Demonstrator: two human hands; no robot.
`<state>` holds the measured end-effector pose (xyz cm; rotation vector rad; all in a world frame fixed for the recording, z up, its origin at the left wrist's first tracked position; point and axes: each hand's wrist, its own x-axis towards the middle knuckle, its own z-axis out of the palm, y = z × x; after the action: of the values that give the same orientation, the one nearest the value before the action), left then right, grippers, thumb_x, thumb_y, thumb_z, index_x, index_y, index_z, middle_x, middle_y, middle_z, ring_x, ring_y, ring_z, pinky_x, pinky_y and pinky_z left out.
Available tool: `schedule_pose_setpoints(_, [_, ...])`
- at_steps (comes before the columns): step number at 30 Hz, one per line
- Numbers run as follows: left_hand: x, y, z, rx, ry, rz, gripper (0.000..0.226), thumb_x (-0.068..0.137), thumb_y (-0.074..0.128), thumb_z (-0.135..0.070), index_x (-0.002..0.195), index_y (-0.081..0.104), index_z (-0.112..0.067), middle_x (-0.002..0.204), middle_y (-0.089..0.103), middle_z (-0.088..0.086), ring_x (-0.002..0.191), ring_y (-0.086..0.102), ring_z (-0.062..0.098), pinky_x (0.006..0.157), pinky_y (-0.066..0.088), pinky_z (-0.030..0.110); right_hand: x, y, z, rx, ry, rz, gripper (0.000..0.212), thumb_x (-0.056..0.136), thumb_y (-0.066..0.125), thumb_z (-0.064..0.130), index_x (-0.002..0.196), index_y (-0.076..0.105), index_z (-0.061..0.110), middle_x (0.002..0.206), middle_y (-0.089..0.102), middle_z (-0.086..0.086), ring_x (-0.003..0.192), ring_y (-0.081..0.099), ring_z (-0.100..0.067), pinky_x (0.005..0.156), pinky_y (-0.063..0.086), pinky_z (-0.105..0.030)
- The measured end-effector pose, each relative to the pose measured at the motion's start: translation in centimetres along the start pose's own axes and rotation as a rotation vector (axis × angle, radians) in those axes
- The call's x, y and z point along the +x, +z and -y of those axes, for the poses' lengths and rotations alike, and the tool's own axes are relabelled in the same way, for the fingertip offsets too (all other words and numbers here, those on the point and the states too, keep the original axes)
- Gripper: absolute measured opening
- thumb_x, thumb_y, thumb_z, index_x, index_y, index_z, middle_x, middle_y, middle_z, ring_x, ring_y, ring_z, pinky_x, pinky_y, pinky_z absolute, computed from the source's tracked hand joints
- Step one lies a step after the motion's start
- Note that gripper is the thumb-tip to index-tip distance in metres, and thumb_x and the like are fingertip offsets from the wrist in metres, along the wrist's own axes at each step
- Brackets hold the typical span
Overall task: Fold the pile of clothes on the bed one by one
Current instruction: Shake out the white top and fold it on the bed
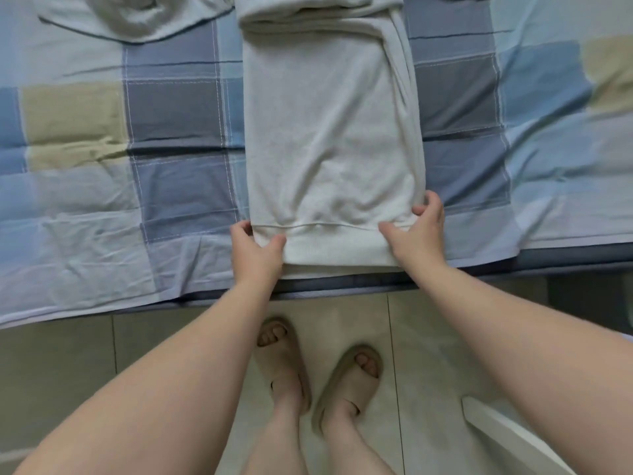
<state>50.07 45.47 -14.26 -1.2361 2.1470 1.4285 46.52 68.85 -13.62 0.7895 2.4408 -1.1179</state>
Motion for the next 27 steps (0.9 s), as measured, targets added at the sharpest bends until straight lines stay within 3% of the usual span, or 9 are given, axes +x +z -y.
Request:
schedule_pose_setpoints(3, [1.5, -0.5, -0.1, -0.009, -0.070, 0.083, 0.045, 0.085, 0.075, -0.023, 0.123, 0.055, -0.011, 0.108, 0.065, 0.000, 0.094, 0.064, 0.019, 0.082, 0.052, 0.032, 0.7, 0.9, 0.2, 0.206, 0.151, -0.120, 0.068, 0.077, 0.081, 0.023, 0.123, 0.031, 0.021, 0.127, 0.047, -0.007, 0.101, 0.055, -0.022, 0.073, 0.039, -0.024])
schedule_pose_setpoints(6, [1.5, -1.2, 0.0, -0.117, -0.126, 0.204, 0.020, 0.093, 0.069, -0.019, 0.110, 0.062, -0.012, 0.095, 0.067, 0.001, 0.074, 0.062, 0.015, 0.058, 0.055, 0.026, 0.0, 1.8, -0.3, 0.350, 0.282, -0.227, 0.073, 0.074, 0.083, 0.024, 0.125, 0.031, 0.019, 0.122, 0.048, -0.004, 0.096, 0.056, -0.022, 0.073, 0.043, -0.027])
schedule_pose_setpoints(8, [0.7, -1.5, 0.0, -0.187, -0.213, 0.272, 0.004, 0.098, 0.065, -0.019, 0.099, 0.062, -0.016, 0.087, 0.063, 0.003, 0.064, 0.055, 0.013, 0.059, 0.052, 0.027, -0.8, 2.1, -0.8, 0.434, 0.374, -0.187, 0.065, 0.075, 0.083, 0.020, 0.126, 0.042, 0.014, 0.117, 0.056, -0.003, 0.098, 0.060, -0.023, 0.081, 0.049, -0.031])
schedule_pose_setpoints(10, [-0.2, -2.0, 0.1, -0.228, -0.281, 0.312, 0.005, 0.099, 0.063, -0.022, 0.098, 0.060, -0.019, 0.080, 0.059, 0.000, 0.061, 0.052, 0.012, 0.066, 0.054, 0.029, -1.4, 1.7, -0.9, 0.523, 0.441, -0.079, 0.033, 0.079, 0.081, 0.016, 0.102, 0.059, 0.014, 0.102, 0.064, -0.002, 0.101, 0.066, -0.029, 0.090, 0.056, -0.040])
schedule_pose_setpoints(13, [-2.0, -3.3, -0.3, -0.203, -0.303, 0.331, 0.010, 0.100, 0.063, -0.026, 0.097, 0.059, -0.017, 0.081, 0.057, 0.000, 0.063, 0.050, 0.012, 0.065, 0.051, 0.027, -3.6, -0.4, 0.2, 0.539, 0.458, 0.005, 0.021, 0.084, 0.077, 0.013, 0.084, 0.058, 0.018, 0.091, 0.064, 0.000, 0.098, 0.066, -0.028, 0.093, 0.057, -0.047])
schedule_pose_setpoints(15, [-3.5, -4.1, -0.6, -0.169, -0.289, 0.347, 0.013, 0.100, 0.062, -0.028, 0.091, 0.058, -0.019, 0.083, 0.056, 0.001, 0.064, 0.049, 0.013, 0.066, 0.050, 0.027, -5.1, -1.7, 0.7, 0.510, 0.449, -0.004, 0.019, 0.086, 0.077, 0.014, 0.085, 0.058, 0.019, 0.093, 0.064, -0.001, 0.094, 0.063, -0.024, 0.093, 0.056, -0.046])
schedule_pose_setpoints(18, [-7.7, -6.8, -1.3, -0.101, -0.290, 0.367, 0.012, 0.100, 0.061, -0.029, 0.091, 0.059, -0.022, 0.090, 0.059, 0.001, 0.071, 0.052, 0.015, 0.068, 0.051, 0.029, -9.5, -4.3, 1.4, 0.525, 0.476, 0.010, 0.021, 0.087, 0.076, 0.014, 0.100, 0.060, 0.014, 0.106, 0.065, -0.008, 0.095, 0.061, -0.023, 0.090, 0.053, -0.041])
schedule_pose_setpoints(24, [-17.7, -13.7, -1.4, 0.066, -0.371, 0.403, 0.018, 0.099, 0.063, -0.028, 0.092, 0.057, -0.012, 0.076, 0.056, 0.006, 0.056, 0.056, 0.017, 0.068, 0.048, 0.032, -20.9, -9.5, 1.4, 0.502, 0.663, 0.120, 0.044, 0.085, 0.080, 0.022, 0.120, 0.058, 0.009, 0.111, 0.065, -0.008, 0.095, 0.063, -0.023, 0.058, 0.050, -0.030])
schedule_pose_setpoints(27, [-22.1, -16.7, -0.5, 0.115, -0.461, 0.417, 0.022, 0.096, 0.067, -0.033, 0.094, 0.056, -0.013, 0.083, 0.056, 0.004, 0.066, 0.055, 0.018, 0.073, 0.049, 0.034, -25.7, -11.7, 0.8, 0.466, 0.747, 0.155, 0.048, 0.083, 0.082, 0.022, 0.121, 0.057, 0.007, 0.113, 0.065, -0.010, 0.091, 0.064, -0.023, 0.051, 0.047, -0.027])
